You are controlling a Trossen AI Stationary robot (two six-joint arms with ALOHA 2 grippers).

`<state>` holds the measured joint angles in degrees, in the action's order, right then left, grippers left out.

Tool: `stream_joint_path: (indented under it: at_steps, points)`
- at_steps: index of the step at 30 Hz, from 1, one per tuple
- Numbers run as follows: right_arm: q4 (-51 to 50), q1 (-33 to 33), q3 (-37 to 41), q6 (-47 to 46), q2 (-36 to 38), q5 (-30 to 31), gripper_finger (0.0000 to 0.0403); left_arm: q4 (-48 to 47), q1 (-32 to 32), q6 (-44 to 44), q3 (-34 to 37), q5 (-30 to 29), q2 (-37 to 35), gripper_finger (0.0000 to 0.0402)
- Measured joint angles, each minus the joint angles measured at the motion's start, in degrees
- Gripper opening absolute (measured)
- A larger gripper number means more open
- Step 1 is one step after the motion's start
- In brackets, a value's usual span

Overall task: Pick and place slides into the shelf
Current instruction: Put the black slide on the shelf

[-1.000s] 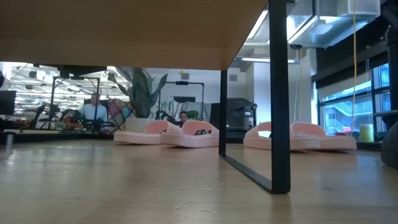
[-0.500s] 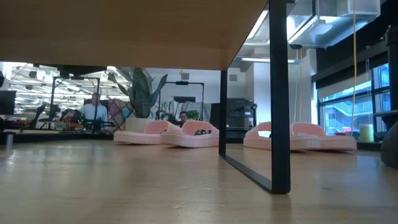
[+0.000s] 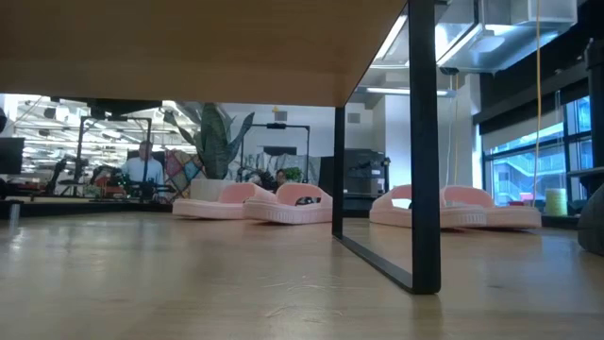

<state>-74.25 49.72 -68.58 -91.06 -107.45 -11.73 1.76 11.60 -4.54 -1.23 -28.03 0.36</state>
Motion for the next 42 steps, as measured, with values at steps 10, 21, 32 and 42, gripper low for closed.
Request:
stream_joint_path:
  at_steps: [10, 21, 32, 42]
  points:
    - [-0.7, 0.0, 0.0, 1.1, 0.0, -2.1, 0.002, 0.0, 0.0, 0.0, 0.0, 0.0, 0.0, 0.0242]
    - [-6.4, 0.2, -4.3, 0.7, 4.4, -5.3, 0.0014, 0.0, 0.0, 0.1, 0.0, 0.0, 0.0, 0.0242]
    - [-15.8, 0.2, -20.1, 0.5, 9.2, -0.3, 0.0014, 0.0, 0.0, 0.2, 0.0, 0.0, 0.0, 0.0242]
    - [-15.7, -1.2, -28.1, 5.8, 10.2, 19.9, 0.0013, 0.0, 0.0, 0.1, 0.0, 0.0, 0.0, 0.0242]
